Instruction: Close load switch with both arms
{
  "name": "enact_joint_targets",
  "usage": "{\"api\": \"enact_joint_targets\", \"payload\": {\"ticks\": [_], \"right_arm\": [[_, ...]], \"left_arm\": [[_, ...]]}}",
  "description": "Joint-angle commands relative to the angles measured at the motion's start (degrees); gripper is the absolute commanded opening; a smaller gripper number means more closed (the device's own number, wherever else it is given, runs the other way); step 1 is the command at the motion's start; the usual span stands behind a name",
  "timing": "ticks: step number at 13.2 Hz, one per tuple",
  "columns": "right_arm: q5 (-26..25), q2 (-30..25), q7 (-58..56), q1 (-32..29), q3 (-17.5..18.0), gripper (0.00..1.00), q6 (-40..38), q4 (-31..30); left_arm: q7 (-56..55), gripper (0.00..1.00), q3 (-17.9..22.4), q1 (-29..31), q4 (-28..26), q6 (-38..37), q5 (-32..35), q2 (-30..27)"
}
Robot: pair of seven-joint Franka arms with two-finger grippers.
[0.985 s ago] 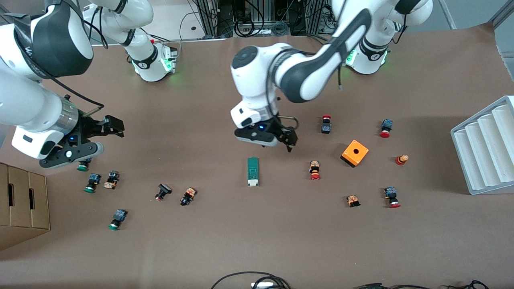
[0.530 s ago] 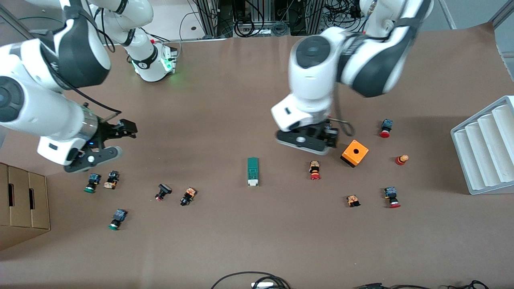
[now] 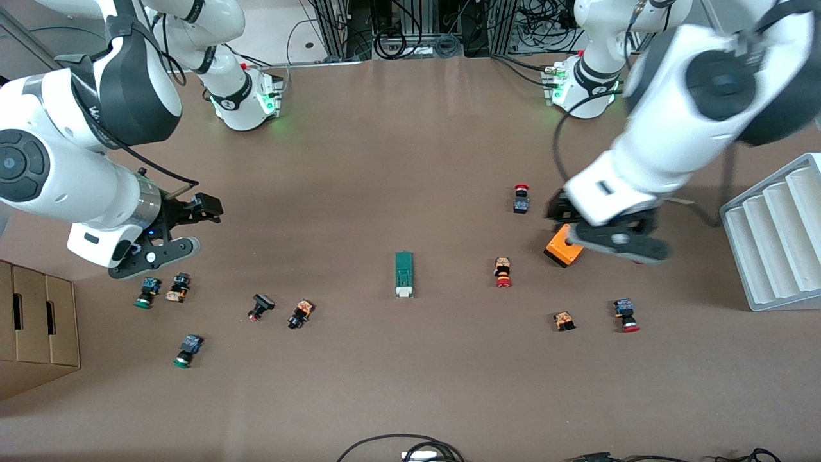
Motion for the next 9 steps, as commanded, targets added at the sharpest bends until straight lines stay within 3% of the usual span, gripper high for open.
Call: {"api": "enact_joint_targets", "payload": {"ticks": [1,3,6,9], "right_arm": [[-1.51,-0.17,-0.20,-0.28,-0.33,1.00,0.67,0.16],[-3.96,0.09,-0.02,-0.46,-0.51,1.00,2.07,0.69],[-3.80,-0.34,0.86,-2.38,-1.64,1.00,2.87,1.13],[-2.22,-1.13,0.86,-3.97,-2.00,1.00,3.57,1.30]], "left_arm": [[5.30,1.00,7.01,0.79,-8.11,0.01,-4.50,-7.81],[7.42,1.00,7.47,5.00,-9.53,-2.70,-3.99,-9.40],[7.69,1.00,7.82,7.99,-12.24,-3.86,-1.52,-11.15],[10.58,1.00,9.92,7.74,-14.79,-2.99,-1.52,-12.83]]}}
